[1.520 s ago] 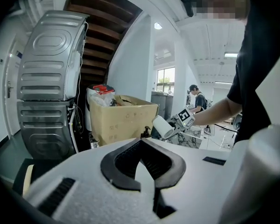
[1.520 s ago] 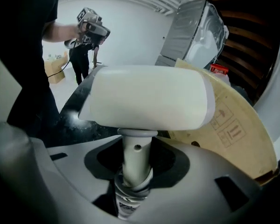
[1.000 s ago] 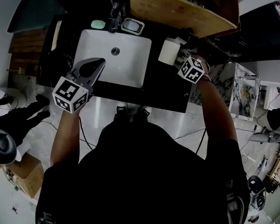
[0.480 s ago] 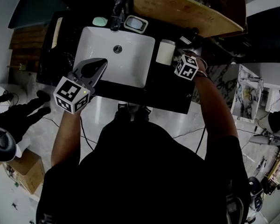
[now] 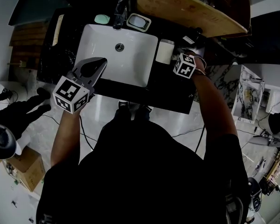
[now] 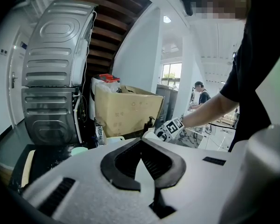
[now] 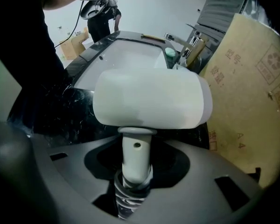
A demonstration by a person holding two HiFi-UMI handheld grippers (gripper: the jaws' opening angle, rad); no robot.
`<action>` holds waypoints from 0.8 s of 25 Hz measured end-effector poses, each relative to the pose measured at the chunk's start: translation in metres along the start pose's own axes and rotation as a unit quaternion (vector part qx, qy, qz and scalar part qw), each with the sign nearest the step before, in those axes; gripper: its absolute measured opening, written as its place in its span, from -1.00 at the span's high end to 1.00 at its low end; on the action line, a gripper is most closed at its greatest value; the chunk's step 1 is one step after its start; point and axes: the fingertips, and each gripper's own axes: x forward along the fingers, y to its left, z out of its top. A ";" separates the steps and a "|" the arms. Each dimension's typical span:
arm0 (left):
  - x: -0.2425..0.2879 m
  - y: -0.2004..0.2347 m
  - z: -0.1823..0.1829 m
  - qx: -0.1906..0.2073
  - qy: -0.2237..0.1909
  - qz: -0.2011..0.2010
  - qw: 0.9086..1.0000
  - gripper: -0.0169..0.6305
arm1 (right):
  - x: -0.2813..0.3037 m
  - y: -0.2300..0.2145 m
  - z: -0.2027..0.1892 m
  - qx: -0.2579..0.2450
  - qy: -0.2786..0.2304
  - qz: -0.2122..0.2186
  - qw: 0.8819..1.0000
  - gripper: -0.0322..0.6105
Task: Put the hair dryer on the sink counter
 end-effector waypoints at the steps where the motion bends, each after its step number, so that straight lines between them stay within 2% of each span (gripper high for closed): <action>1: -0.001 0.001 -0.001 -0.001 0.000 0.000 1.000 0.90 | 0.001 0.000 0.000 0.001 0.002 0.000 1.000 0.42; 8: -0.003 0.005 -0.006 -0.004 0.005 0.001 1.000 0.90 | 0.005 -0.008 -0.005 0.019 0.010 -0.006 1.000 0.42; 20: -0.012 0.002 -0.011 -0.005 0.004 0.004 1.000 0.91 | 0.008 -0.005 -0.006 0.013 0.022 -0.014 1.000 0.42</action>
